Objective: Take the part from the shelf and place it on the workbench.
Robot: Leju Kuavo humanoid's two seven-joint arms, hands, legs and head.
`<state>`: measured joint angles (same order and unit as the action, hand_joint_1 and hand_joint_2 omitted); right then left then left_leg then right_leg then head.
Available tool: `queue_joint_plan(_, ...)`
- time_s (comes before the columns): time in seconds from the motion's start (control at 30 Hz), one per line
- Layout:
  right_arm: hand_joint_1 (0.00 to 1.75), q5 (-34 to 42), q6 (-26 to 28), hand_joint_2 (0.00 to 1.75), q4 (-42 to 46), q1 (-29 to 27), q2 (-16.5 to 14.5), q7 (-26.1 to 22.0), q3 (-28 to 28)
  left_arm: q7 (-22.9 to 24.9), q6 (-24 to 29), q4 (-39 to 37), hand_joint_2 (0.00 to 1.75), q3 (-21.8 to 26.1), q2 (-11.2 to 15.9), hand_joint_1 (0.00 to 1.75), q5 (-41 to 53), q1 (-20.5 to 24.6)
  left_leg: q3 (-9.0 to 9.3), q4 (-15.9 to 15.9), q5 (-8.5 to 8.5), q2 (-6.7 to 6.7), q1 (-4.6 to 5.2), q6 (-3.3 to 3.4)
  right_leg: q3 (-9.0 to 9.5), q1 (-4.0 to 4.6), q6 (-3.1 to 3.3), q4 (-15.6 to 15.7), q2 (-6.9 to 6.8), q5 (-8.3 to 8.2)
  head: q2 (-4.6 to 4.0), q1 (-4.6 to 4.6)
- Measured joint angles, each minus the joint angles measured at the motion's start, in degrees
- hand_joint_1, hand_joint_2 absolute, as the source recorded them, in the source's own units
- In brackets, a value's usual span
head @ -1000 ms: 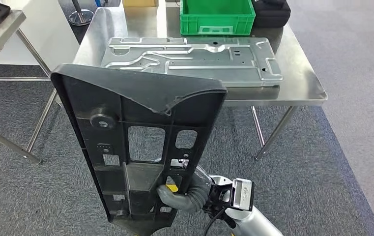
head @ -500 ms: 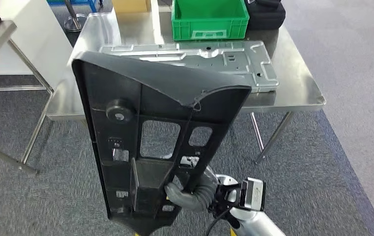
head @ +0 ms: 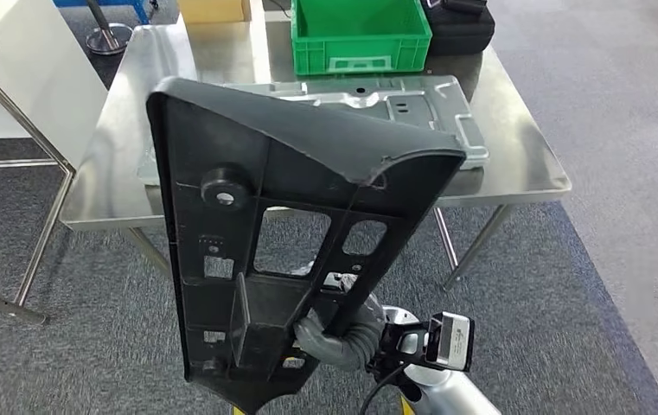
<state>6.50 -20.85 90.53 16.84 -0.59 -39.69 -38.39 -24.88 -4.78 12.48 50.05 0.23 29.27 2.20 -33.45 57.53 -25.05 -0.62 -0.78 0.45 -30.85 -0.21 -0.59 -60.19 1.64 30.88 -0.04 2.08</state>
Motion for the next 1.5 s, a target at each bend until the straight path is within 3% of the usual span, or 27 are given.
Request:
queue_joint_plan(0.03,1.64,0.0,0.0,1.75,0.1,0.0,0.0,0.0,0.1,0.0,0.0,0.0,1.75,0.0,0.0,0.00,0.1,0.0,0.50,-0.3,-0.19,0.18,-0.09,0.31,-1.41,0.00,-0.21,-2.9,-0.40,1.24,0.00,-0.10)
queue_joint_plan(0.1,1.64,0.0,0.1,1.75,0.1,-0.1,0.1,-0.1,0.2,0.0,0.0,0.0,1.75,0.0,0.0,0.00,0.4,0.0,1.22,-0.4,-0.78,0.48,0.01,0.69,-6.30,-0.10,-0.46,-10.9,-0.92,3.88,0.00,-0.22)
queue_joint_plan(0.13,1.64,-0.2,0.1,1.75,0.1,-0.3,0.2,-0.1,0.3,-0.1,-0.1,0.0,1.75,0.0,0.0,0.00,0.5,0.0,1.59,-0.4,-1.11,0.61,0.06,0.73,-8.52,-0.15,-0.54,-13.8,-1.02,4.21,-0.01,-0.24)
queue_joint_plan(0.17,1.64,-0.4,0.2,1.75,0.1,-0.4,0.3,-0.1,0.3,-0.1,-0.1,0.0,1.75,0.0,0.0,0.00,0.7,0.0,2.04,-0.4,-1.49,0.69,0.09,0.71,-9.84,-0.17,-0.56,-14.8,-1.10,3.31,-0.01,-0.24)
queue_joint_plan(0.2,1.64,-0.6,0.3,1.75,0.1,-0.5,0.4,-0.1,0.4,-0.1,-0.1,0.0,1.75,0.0,0.0,0.00,0.8,0.0,2.62,-0.4,-1.89,0.73,0.12,0.64,-9.91,-0.17,-0.49,-13.3,-1.18,1.19,-0.01,-0.25)
queue_joint_plan(0.27,1.64,-0.9,0.3,1.75,0.1,-0.5,0.5,-0.1,0.5,-0.1,-0.2,0.0,1.75,0.0,0.0,0.00,1.0,0.1,3.81,-0.4,-2.83,0.77,0.18,0.36,-7.35,-0.06,0.00,-6.0,-1.45,-4.24,0.00,-0.25)
queue_joint_plan(0.3,1.64,-1.0,0.3,1.75,0.1,-0.5,0.6,-0.1,0.5,-0.1,-0.3,0.0,1.75,0.0,0.0,0.00,1.2,0.1,4.29,-0.3,-3.28,0.77,0.29,0.10,-5.90,0.12,0.31,-2.6,-1.61,-5.87,0.00,-0.25)
queue_joint_plan(0.33,1.64,-1.1,0.3,1.75,0.1,-0.5,0.6,-0.1,0.6,-0.1,-0.3,0.0,1.75,0.0,0.0,0.00,1.3,0.1,4.54,-0.2,-3.65,0.79,0.39,-0.18,-4.95,0.29,0.62,-0.3,-1.74,-6.49,0.00,-0.24)
queue_joint_plan(0.4,1.64,-1.1,0.3,1.75,0.2,-0.6,0.6,-0.1,0.6,0.0,-0.3,0.0,1.75,0.0,0.0,0.00,1.4,0.2,4.76,-0.3,-4.12,0.98,0.52,-0.81,-4.47,0.56,1.16,0.9,-1.66,-5.92,0.00,-0.22)
queue_joint_plan(0.5,1.64,-1.1,0.3,1.75,0.3,-0.6,0.6,-0.1,0.7,0.0,-0.3,0.0,1.75,0.1,0.0,0.00,1.4,0.4,4.49,1.1,-5.49,1.13,0.43,-1.67,-3.56,0.07,1.98,1.8,-1.37,-5.48,0.00,-0.15)
queue_joint_plan(0.53,1.64,-1.2,0.3,1.75,0.4,-0.6,0.6,-0.1,0.7,0.0,-0.3,0.0,1.75,0.1,0.0,0.00,1.4,0.4,3.30,3.7,-6.73,1.08,0.36,-1.93,-3.07,-0.10,2.22,2.1,-1.35,-5.32,0.00,-0.10)
queue_joint_plan(0.6,1.64,-1.2,0.2,1.75,0.4,-0.7,0.6,-0.1,0.7,0.0,-0.3,0.0,1.75,0.1,0.0,0.00,1.4,0.3,-1.18,11.7,-9.60,1.06,0.17,-2.37,-2.38,-0.10,2.54,2.2,-1.32,-4.76,0.00,-0.03)
queue_joint_plan(0.63,1.64,-1.2,0.2,1.75,0.4,-0.8,0.6,-0.1,0.7,0.0,-0.3,0.0,1.75,0.2,0.0,0.00,1.4,0.3,-3.53,15.1,-10.25,1.06,0.10,-2.53,-2.04,-0.08,2.57,2.2,-1.24,-4.42,0.00,-0.03)
queue_joint_plan(0.67,1.64,-1.2,0.2,1.75,0.4,-0.9,0.6,-0.1,0.7,0.0,-0.3,0.0,1.75,0.2,0.0,0.00,1.4,0.2,-5.12,16.6,-9.72,1.06,0.05,-2.62,-1.61,-0.07,2.55,2.2,-1.13,-4.04,0.00,-0.03)
queue_joint_plan(0.7,1.64,-1.2,0.2,1.75,0.4,-1.0,0.6,-0.1,0.7,0.0,-0.3,0.0,1.75,0.2,0.0,0.00,1.4,0.1,-5.62,15.9,-7.89,1.06,0.03,-2.64,-1.06,-0.08,2.48,2.1,-1.00,-3.63,0.00,-0.03)
queue_joint_plan(0.73,1.64,-1.2,0.2,1.75,0.4,-1.0,0.6,-0.1,0.7,0.0,-0.3,0.0,1.75,0.2,0.0,0.00,1.4,0.1,-4.99,12.8,-5.02,1.06,0.02,-2.56,-0.38,-0.09,2.37,2.1,-0.89,-3.15,0.00,-0.04)
queue_joint_plan(0.8,1.64,-1.2,0.1,1.75,0.4,-1.0,0.6,-0.1,0.7,0.0,-0.2,0.0,1.75,0.3,0.1,0.00,1.4,0.1,-2.39,5.2,-0.14,0.99,0.15,-2.12,0.80,-0.02,1.98,2.1,-0.76,-2.19,0.00,-0.08)
queue_joint_plan(0.83,1.64,-1.1,0.0,1.75,0.4,-0.9,0.6,-0.1,0.7,0.0,-0.1,0.0,1.75,0.3,0.1,0.00,1.4,0.1,-1.34,2.6,0.75,0.95,0.30,-1.75,1.06,0.03,1.71,2.1,-0.71,-1.85,0.00,-0.08)
queue_joint_plan(0.97,1.64,-1.1,-0.3,1.75,0.4,-0.9,0.6,-0.1,0.9,0.0,0.2,0.0,1.75,0.3,0.1,0.00,1.5,0.2,-0.39,0.5,-0.05,0.86,0.43,-0.38,1.25,0.13,0.61,2.2,-0.73,-1.13,0.00,-0.13)
queue_joint_plan(1.03,1.64,-1.2,-0.3,1.75,0.4,-0.8,0.6,-0.1,1.2,0.0,0.3,0.0,1.75,0.3,0.1,0.00,1.5,0.2,0.40,-0.1,-0.22,0.90,0.14,0.34,0.25,0.13,0.06,-0.5,-0.90,0.33,0.00,-0.27)
queue_joint_plan(1.13,1.64,-1.9,0.2,1.75,0.2,-0.8,0.7,-0.1,1.5,0.0,0.2,0.0,1.75,0.4,0.1,0.00,1.6,0.3,1.24,-0.3,-0.87,0.96,0.20,0.96,-6.40,-0.13,-0.35,-11.4,-1.07,3.94,0.00,-0.42)
queue_joint_plan(1.17,1.64,-2.3,0.7,1.75,0.0,-0.9,0.7,-0.1,1.6,0.0,0.2,0.0,1.75,0.4,0.1,0.00,1.7,0.3,1.53,-0.3,-1.16,0.95,0.24,1.00,-8.36,-0.18,-0.42,-13.7,-1.11,3.90,0.00,-0.42)
queue_joint_plan(1.2,1.64,-2.9,1.4,1.75,-0.2,-0.9,0.8,-0.1,1.7,0.0,0.2,0.0,1.75,0.4,0.1,0.00,1.8,0.3,1.90,-0.3,-1.48,0.92,0.26,0.98,-9.28,-0.18,-0.42,-13.9,-1.17,2.63,0.00,-0.42)
queue_joint_plan(1.27,1.64,-4.3,3.4,1.75,-0.7,-0.5,1.0,-0.1,2.2,0.0,0.1,0.0,1.75,0.6,0.1,0.00,2.1,0.3,2.90,-0.2,-2.27,0.83,0.27,0.77,-7.68,-0.15,-0.13,-7.7,-1.32,-2.69,0.00,-0.43)
queue_joint_plan(1.33,1.64,-6.3,6.1,1.75,-1.7,0.6,1.3,0.2,3.1,0.0,0.0,0.0,1.75,0.8,0.0,0.00,2.1,0.3,3.56,-0.1,-3.03,0.78,0.41,0.29,-5.04,0.12,0.38,-1.0,-1.45,-5.94,0.00,-0.43)
queue_joint_plan(1.4,1.64,-9.8,10.1,1.75,-3.1,2.2,1.6,1.1,4.3,-0.1,0.0,0.0,1.75,1.0,0.0,0.00,2.1,0.5,3.61,-0.1,-3.35,0.84,0.49,-0.29,-4.24,0.42,0.79,0.9,-1.37,-5.81,0.00,-0.43)
queue_joint_plan(1.5,1.64,-18.7,18.5,1.75,-6.0,5.7,2.0,3.8,6.3,-0.3,-0.1,0.0,1.75,1.5,-0.1,0.00,1.8,0.7,3.62,0.3,-4.01,0.94,0.60,-1.10,-3.74,0.03,1.42,1.8,-1.09,-5.78,0.00,-0.43)
